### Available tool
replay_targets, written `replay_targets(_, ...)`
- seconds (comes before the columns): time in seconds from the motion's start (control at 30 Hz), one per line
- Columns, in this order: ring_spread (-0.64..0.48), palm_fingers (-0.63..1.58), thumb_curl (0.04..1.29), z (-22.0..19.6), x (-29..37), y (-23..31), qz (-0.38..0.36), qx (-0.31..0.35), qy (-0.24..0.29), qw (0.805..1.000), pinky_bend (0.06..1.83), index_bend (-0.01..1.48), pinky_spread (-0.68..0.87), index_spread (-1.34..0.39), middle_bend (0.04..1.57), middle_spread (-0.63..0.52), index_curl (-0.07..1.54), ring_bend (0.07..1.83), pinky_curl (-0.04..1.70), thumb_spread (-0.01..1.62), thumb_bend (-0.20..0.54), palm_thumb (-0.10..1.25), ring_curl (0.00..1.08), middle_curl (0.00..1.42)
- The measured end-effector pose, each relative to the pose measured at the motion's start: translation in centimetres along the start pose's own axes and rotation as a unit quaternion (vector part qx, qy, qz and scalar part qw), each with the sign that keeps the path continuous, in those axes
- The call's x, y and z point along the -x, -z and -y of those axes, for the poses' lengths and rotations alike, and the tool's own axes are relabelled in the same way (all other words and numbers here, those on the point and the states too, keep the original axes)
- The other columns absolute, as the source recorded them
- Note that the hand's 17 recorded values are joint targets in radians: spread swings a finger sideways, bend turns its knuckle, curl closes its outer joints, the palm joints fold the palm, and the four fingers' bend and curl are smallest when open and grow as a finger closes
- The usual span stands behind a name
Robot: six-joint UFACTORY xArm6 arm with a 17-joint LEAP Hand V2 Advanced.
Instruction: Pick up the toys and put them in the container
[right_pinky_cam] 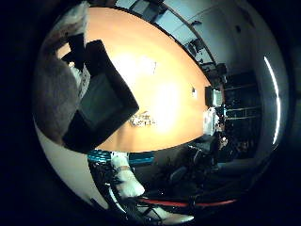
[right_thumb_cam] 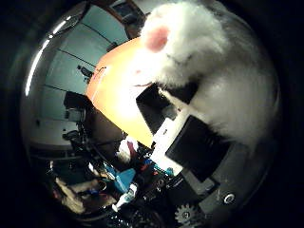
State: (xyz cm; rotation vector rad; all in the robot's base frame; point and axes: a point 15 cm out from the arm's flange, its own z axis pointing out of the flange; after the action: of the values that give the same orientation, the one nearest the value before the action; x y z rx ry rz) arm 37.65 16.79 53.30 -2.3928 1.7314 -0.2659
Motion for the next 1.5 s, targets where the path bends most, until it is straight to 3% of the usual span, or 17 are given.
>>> replay_targets(0.13,-0.24,0.47,0.36,0.3,0.0,0.4,0.002,-0.011,0.011,1.0,0.92,0.42,-0.35,-0.43,0.87,-0.24,0.67,1.1,0.72,1.16,-0.027,0.62,0.51,0.57)
replay_targets(0.27,-0.16,0.2,0.31,0.0,0.0,1.0,0.002,-0.015,0.023,1.0,0.8,0.4,-0.04,-0.45,0.7,-0.19,0.59,0.95,0.68,1.13,-0.03,0.56,0.43,0.5)
replay_targets(0.43,-0.04,0.18,0.29,-0.4,-0.2,1.3,0.002,-0.016,0.037,0.999,0.68,0.37,0.29,-0.45,0.57,-0.12,0.5,0.76,0.58,1.11,-0.024,0.51,0.34,0.42)
replay_targets(0.57,-0.02,0.24,0.27,-0.9,-1.5,1.9,-0.003,-0.022,0.036,0.999,0.59,0.33,0.39,-0.45,0.51,-0.11,0.45,0.7,0.51,1.11,-0.023,0.49,0.3,0.39)
replay_targets(1.0,-0.01,0.35,0.26,-7.2,-15.7,2.5,-0.055,-0.009,-0.044,0.997,0.46,0.23,0.42,-0.44,0.37,-0.12,0.4,0.56,0.38,1.11,-0.022,0.49,0.22,0.34)
replay_targets(1.27,0.04,0.34,0.26,-13.9,-23.9,-3.0,-0.031,0.057,-0.108,0.992,0.4,0.18,0.4,-0.42,0.3,-0.1,0.38,0.46,0.32,1.11,-0.02,0.49,0.19,0.34)
replay_targets(1.5,0.06,0.36,0.26,-17.6,-25.9,-8.5,-0.023,0.075,-0.123,0.989,0.38,0.18,0.39,-0.41,0.26,-0.1,0.35,0.42,0.29,1.11,-0.021,0.49,0.19,0.34)
